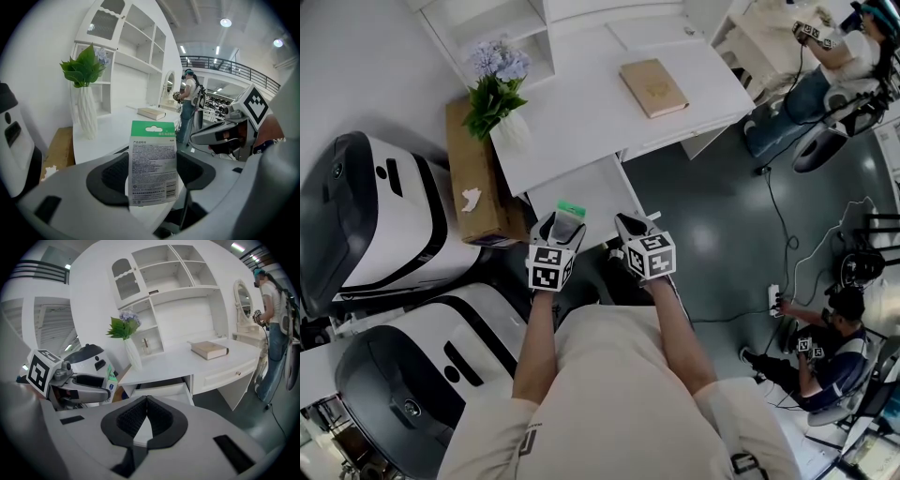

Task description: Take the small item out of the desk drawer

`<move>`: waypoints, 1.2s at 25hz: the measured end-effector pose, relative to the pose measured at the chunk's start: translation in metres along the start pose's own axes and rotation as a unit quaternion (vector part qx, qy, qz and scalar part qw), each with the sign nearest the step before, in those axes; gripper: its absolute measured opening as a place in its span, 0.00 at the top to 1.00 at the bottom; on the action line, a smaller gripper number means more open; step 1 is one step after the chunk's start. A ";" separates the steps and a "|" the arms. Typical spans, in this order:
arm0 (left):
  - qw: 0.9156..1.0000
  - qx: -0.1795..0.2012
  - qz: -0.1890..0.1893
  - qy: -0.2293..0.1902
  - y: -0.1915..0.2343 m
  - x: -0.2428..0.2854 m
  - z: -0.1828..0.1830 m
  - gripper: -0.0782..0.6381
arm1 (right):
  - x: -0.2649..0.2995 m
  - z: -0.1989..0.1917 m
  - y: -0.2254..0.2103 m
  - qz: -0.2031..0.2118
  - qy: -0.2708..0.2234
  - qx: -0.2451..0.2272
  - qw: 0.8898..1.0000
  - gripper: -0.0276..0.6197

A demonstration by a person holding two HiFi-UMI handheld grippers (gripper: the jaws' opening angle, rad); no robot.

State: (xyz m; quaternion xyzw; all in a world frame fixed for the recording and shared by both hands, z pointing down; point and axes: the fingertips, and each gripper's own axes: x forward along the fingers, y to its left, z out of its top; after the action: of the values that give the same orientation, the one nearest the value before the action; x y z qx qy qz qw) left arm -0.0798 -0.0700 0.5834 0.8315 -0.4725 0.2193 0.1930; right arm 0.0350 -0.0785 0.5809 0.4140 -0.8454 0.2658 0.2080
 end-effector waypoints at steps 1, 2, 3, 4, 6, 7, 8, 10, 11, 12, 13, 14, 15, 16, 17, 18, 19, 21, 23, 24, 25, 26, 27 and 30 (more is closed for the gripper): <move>1.000 0.000 0.000 0.001 0.000 0.000 0.000 0.43 | 0.000 0.000 0.000 0.000 0.000 0.000 1.000 0.92; 1.000 0.000 0.000 0.001 -0.001 0.000 -0.001 0.43 | 0.000 0.000 0.000 0.000 0.001 -0.001 1.000 0.92; 1.000 0.000 0.001 0.002 -0.001 -0.001 -0.001 0.43 | 0.000 -0.001 0.001 0.001 0.001 -0.001 1.000 0.92; 1.000 -0.001 0.002 0.002 0.000 -0.001 -0.001 0.43 | 0.000 -0.001 0.001 0.002 0.001 -0.001 1.000 0.92; 1.000 -0.001 0.003 0.003 -0.001 -0.001 -0.002 0.43 | 0.000 -0.001 0.001 0.003 0.002 -0.002 1.000 0.92; 1.000 -0.002 0.003 0.003 -0.001 -0.001 -0.002 0.43 | 0.000 -0.001 0.000 0.004 0.003 -0.002 1.000 0.92; 1.000 -0.001 0.003 0.004 -0.002 0.000 -0.002 0.43 | -0.001 -0.001 0.000 0.004 0.003 -0.002 1.000 0.92; 1.000 0.000 0.003 0.004 -0.003 0.000 -0.002 0.43 | -0.001 -0.002 0.000 0.005 0.003 -0.002 1.000 0.92; 1.000 0.000 0.003 0.005 -0.003 0.000 -0.003 0.43 | -0.001 -0.003 0.000 0.005 0.004 -0.003 1.000 0.92; 1.000 0.001 0.003 0.005 -0.004 0.000 -0.003 0.43 | -0.001 -0.003 0.000 0.006 0.004 -0.003 1.000 0.92; 1.000 0.001 0.002 0.006 -0.004 -0.001 -0.004 0.43 | -0.001 -0.004 0.001 0.006 0.004 -0.005 1.000 0.92; 1.000 0.002 0.002 0.006 -0.005 -0.001 -0.005 0.43 | -0.001 -0.005 0.001 0.007 0.004 -0.008 1.000 0.92; 1.000 0.003 0.002 0.007 -0.005 -0.001 -0.005 0.43 | -0.002 -0.005 0.002 0.007 0.004 -0.013 1.000 0.92; 1.000 0.003 0.002 0.007 -0.005 -0.001 -0.005 0.43 | -0.002 -0.005 0.003 0.007 0.003 -0.018 1.000 0.92; 1.000 0.003 0.002 0.007 -0.005 -0.001 -0.005 0.43 | -0.002 -0.005 0.004 0.010 0.003 -0.021 1.000 0.92; 1.000 0.003 0.003 0.007 -0.005 -0.001 -0.005 0.43 | -0.002 -0.005 0.006 0.013 0.003 -0.023 1.000 0.92; 1.000 0.003 0.003 0.007 -0.005 -0.002 -0.005 0.43 | -0.002 -0.005 0.007 0.016 0.002 -0.023 1.000 0.92; 1.000 0.004 0.003 0.008 -0.006 -0.002 -0.006 0.43 | -0.002 -0.006 0.009 0.019 0.002 -0.024 1.000 0.92; 1.000 0.004 0.002 0.008 -0.006 -0.003 -0.006 0.43 | -0.002 -0.007 0.011 0.022 0.004 -0.026 0.999 0.92; 1.000 0.004 0.002 0.008 -0.005 -0.003 -0.006 0.43 | -0.001 -0.007 0.012 0.022 0.004 -0.027 0.999 0.92; 1.000 0.004 0.002 0.008 -0.005 -0.004 -0.006 0.43 | -0.001 -0.007 0.013 0.023 0.004 -0.028 0.999 0.92; 1.000 0.004 0.002 0.008 -0.005 -0.004 -0.006 0.43 | -0.002 -0.006 0.013 0.023 0.004 -0.029 0.999 0.92; 1.000 0.004 0.001 0.008 -0.006 -0.004 -0.006 0.43 | -0.002 -0.006 0.013 0.023 0.004 -0.029 0.999 0.92; 1.000 0.005 0.000 0.008 -0.005 -0.004 -0.006 0.43 | -0.002 -0.005 0.014 0.023 0.004 -0.030 0.999 0.92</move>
State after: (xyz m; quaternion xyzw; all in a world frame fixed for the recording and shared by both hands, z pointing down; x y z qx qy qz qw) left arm -0.0781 -0.0614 0.5860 0.8303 -0.4701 0.2285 0.1931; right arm 0.0255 -0.0675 0.5803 0.3874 -0.8613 0.2466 0.2175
